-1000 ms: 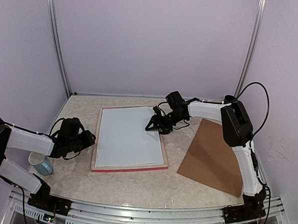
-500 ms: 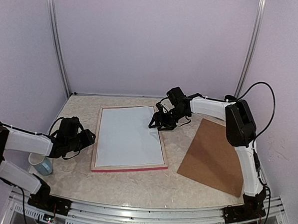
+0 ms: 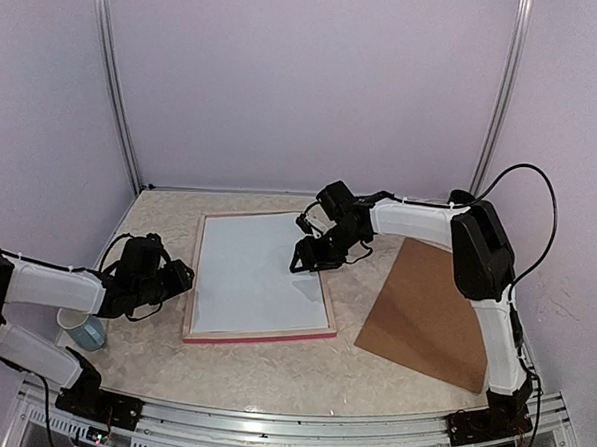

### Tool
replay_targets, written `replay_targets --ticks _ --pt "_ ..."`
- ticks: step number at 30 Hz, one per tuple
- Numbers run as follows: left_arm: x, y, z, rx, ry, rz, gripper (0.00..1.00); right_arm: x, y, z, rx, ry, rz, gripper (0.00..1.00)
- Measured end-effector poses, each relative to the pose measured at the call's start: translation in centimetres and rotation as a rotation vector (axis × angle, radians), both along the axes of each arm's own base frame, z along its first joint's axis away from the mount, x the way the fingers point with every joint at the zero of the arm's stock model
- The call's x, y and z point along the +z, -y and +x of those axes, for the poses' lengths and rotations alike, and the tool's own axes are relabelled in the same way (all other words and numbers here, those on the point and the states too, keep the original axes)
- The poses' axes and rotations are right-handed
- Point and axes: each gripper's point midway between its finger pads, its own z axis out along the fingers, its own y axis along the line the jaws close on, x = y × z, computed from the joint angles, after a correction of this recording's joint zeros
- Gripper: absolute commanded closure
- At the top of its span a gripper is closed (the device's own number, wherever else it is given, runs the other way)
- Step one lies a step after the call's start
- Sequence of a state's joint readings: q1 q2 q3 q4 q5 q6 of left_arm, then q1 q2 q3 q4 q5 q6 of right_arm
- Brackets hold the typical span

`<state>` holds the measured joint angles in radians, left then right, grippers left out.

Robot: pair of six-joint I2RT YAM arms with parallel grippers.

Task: Put the photo into the frame
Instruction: Place the photo on the mat board.

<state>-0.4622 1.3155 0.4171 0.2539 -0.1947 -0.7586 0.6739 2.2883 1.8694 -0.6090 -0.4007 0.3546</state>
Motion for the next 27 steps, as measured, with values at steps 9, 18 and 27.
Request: replay_targets --ticks 9,18,27 --pt "0.1 1.2 -0.2 -0.02 0.001 0.032 0.43 -2.3 0.4 -1.7 0.03 -0.008 -0.069 0.39" --pt "0.0 1.6 -0.2 -0.019 -0.014 0.071 0.38 -1.6 0.8 -1.4 0.023 0.03 -0.087 0.1" --pt "3.5 5.5 0.4 -0.113 0.058 0.111 0.23 6.3 6.5 -2.4 -0.079 0.179 -0.037 0.01"
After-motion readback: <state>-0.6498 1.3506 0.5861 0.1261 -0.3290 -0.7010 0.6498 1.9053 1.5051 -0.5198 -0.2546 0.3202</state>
